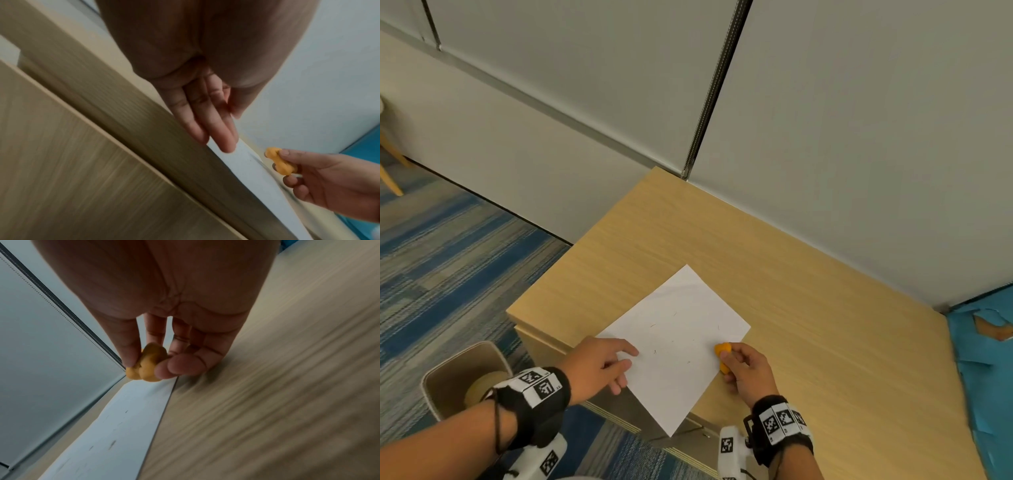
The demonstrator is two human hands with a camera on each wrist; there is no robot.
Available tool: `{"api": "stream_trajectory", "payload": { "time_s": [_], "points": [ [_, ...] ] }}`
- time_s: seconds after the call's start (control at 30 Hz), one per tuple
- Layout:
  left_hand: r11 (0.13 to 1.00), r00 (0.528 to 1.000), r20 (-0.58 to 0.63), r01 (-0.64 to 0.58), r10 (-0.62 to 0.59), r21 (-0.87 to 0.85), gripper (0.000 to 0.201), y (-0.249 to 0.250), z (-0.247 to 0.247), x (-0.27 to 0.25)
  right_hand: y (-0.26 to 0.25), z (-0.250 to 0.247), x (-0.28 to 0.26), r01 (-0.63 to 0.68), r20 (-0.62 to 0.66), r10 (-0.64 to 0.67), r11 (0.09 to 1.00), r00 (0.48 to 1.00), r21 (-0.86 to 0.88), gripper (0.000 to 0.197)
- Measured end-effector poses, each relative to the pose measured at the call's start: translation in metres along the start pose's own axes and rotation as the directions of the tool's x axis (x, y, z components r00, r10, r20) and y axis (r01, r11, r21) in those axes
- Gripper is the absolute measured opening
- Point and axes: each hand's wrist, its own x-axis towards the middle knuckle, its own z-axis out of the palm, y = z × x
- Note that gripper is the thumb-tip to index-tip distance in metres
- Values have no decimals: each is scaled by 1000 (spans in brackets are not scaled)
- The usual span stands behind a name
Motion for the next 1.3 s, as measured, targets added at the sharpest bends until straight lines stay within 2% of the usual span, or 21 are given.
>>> {"api": "stream_trajectory", "payload": {
  "time_s": [0.1,0.2,0.27,0.33,0.47,0.53,0.6,0.67,0.73,0.83,1.0,1.17,1.3],
  "points": [
    [999,999,-41,-16,14,-50,33,-3,3,2,-1,3,-5,-17,25,17,1000,1000,23,9],
    [988,999,-42,1,-8,-157,40,3,3,7,1,-1,-8,-31,-8,31,1000,999,3,8],
    [982,998,30,61,-56,-180,39,9,2,5,6,-12,-10,-48,-77,44,998,996,-48,8],
    [981,981,151,139,-118,-136,45,8,-1,1,14,-27,-9,-79,-153,66,994,986,-77,10],
    [968,904,354,250,-240,19,59,-3,-5,-1,28,-55,-11,-119,-280,83,986,956,-114,10],
    [962,880,402,274,-254,7,61,0,-4,-1,32,-64,-12,-138,-316,88,980,945,-141,12],
    [954,876,412,296,-252,-45,57,3,-2,0,33,-69,-13,-149,-335,80,971,939,-186,15],
    [950,901,363,293,-237,-106,54,3,0,1,33,-71,-12,-146,-348,34,943,937,-300,19],
    [954,943,255,257,-213,-152,52,-3,2,4,27,-71,-14,-131,-353,-16,912,936,-388,22],
    [948,969,153,227,-195,-223,47,-9,6,5,15,-68,-16,-100,-355,-70,892,932,-440,22],
    [921,977,54,210,-204,-328,24,-9,12,5,-1,-52,-12,-12,-298,-157,869,941,-495,18],
    [924,981,-29,173,-194,-341,16,-24,2,3,-14,-31,-11,43,-236,-178,874,955,-485,19],
    [908,968,-110,168,-226,-384,10,-40,-19,-3,-17,-13,-17,65,-159,-190,815,969,-577,26]
  ]
}}
